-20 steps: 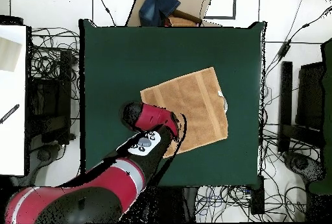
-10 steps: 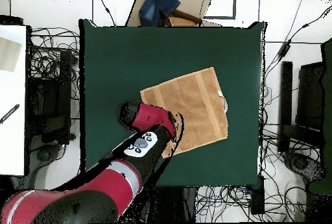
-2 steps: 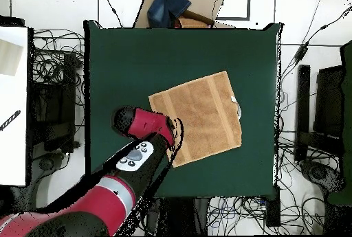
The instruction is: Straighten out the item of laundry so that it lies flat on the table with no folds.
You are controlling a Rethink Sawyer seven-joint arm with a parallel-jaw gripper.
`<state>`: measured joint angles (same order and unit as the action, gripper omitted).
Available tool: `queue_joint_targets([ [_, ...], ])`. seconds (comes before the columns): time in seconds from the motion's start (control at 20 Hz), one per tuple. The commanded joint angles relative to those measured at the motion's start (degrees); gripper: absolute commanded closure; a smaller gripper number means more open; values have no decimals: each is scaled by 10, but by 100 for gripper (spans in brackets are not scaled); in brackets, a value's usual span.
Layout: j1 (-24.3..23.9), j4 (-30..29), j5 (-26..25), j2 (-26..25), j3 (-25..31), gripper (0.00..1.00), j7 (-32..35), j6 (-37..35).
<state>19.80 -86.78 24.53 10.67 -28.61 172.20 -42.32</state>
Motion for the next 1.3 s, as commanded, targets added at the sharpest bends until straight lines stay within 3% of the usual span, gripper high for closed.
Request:
queue_joint_targets([
  [0.05,2,23,35,-12,27,0,146,-44],
  [0.9,-20,115,46,-101,18,0,151,-25],
  [1.3,-20,133,44,-81,1,0,154,-82],
])
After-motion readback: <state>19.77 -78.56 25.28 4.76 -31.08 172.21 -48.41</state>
